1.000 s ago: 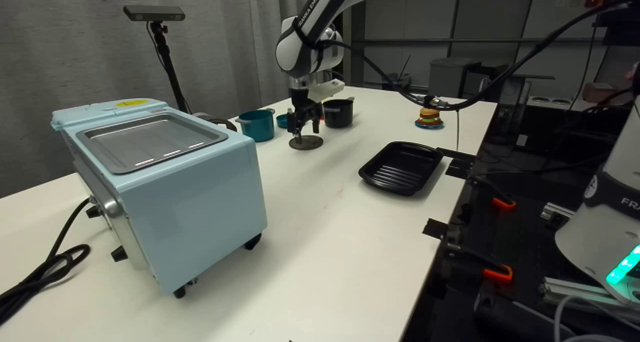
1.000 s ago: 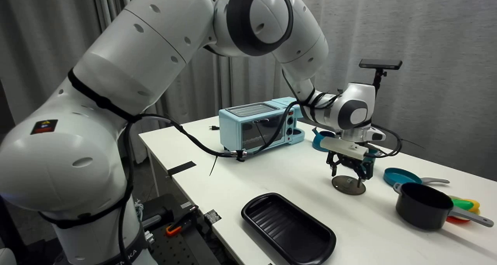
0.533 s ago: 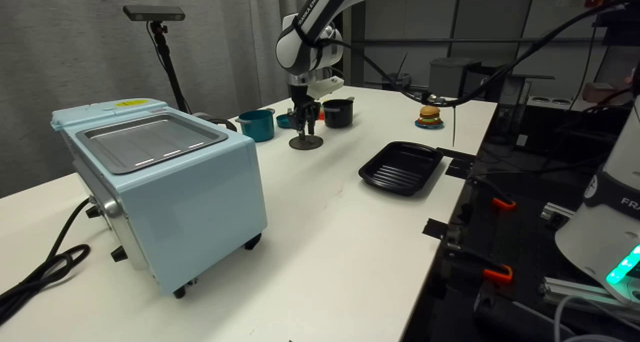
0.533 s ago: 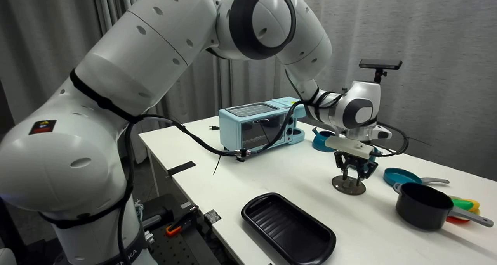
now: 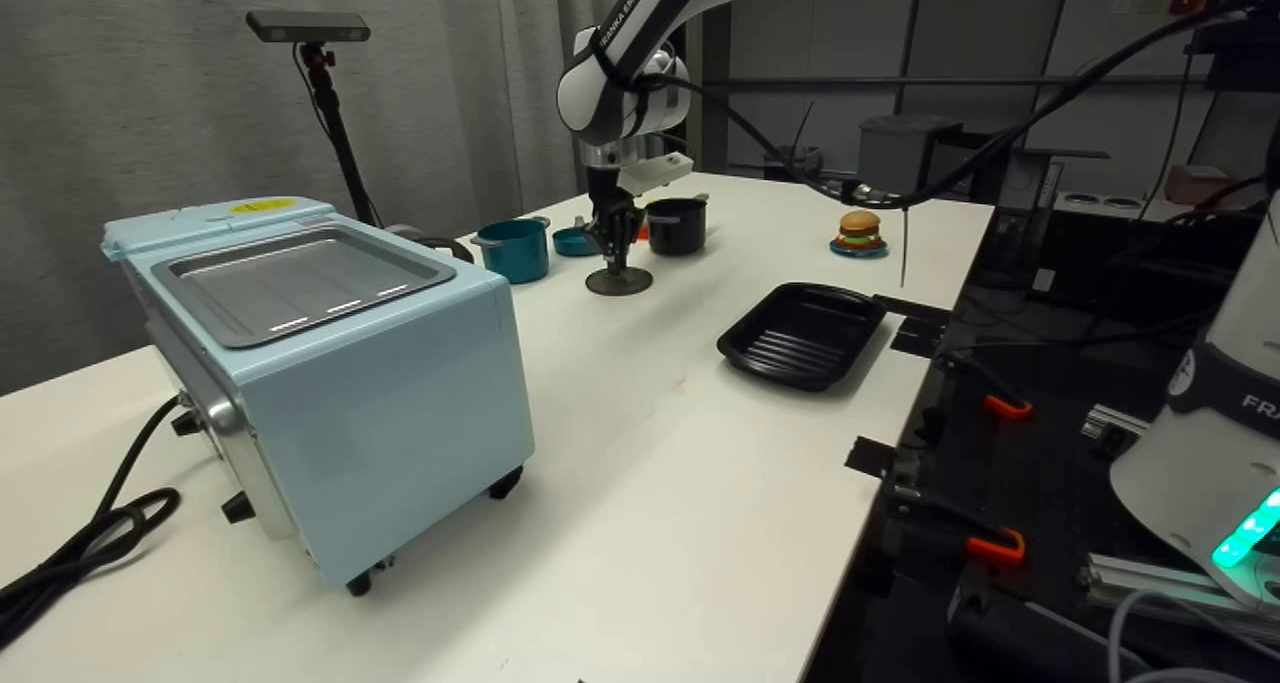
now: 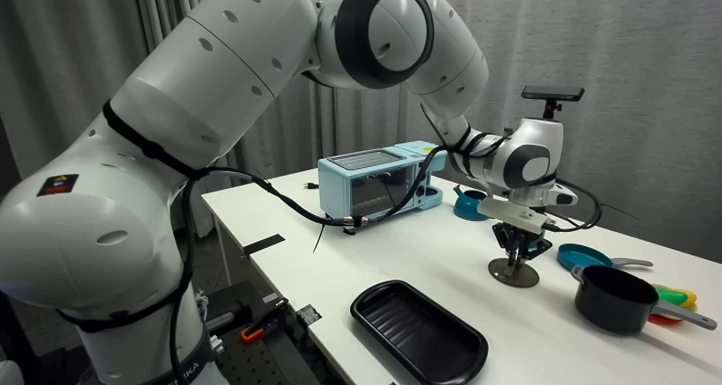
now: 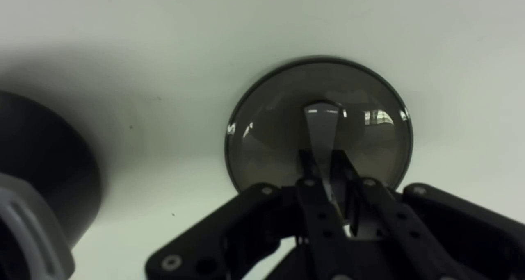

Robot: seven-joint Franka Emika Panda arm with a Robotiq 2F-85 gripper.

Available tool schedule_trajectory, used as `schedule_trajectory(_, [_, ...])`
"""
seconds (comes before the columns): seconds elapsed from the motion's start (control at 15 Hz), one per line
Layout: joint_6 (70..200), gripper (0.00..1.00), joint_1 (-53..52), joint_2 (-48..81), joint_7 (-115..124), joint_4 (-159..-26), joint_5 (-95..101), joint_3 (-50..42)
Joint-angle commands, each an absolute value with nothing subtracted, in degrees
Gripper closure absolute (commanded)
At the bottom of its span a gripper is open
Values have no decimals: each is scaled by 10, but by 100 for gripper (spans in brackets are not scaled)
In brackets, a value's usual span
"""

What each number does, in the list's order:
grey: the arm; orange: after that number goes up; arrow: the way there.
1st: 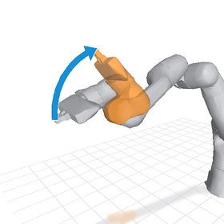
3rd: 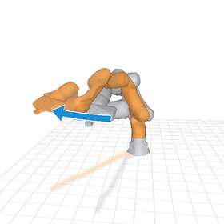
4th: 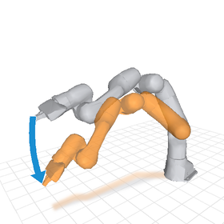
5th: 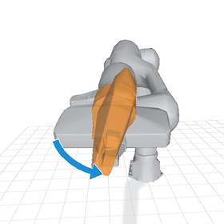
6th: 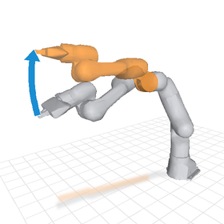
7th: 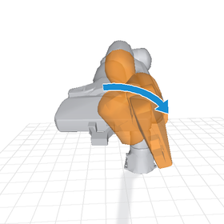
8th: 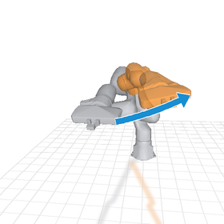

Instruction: Place the lid on top of the blue pot

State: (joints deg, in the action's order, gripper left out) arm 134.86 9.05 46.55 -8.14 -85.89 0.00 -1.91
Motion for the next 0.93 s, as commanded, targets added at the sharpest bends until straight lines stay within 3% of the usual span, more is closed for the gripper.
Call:
schedule_trajectory(0.0, [1351, 96, 90, 482, -71, -859, -11, -14])
schedule_trajectory(0.87, [1329, 96, 79, 408, -32, -871, 4, -35])
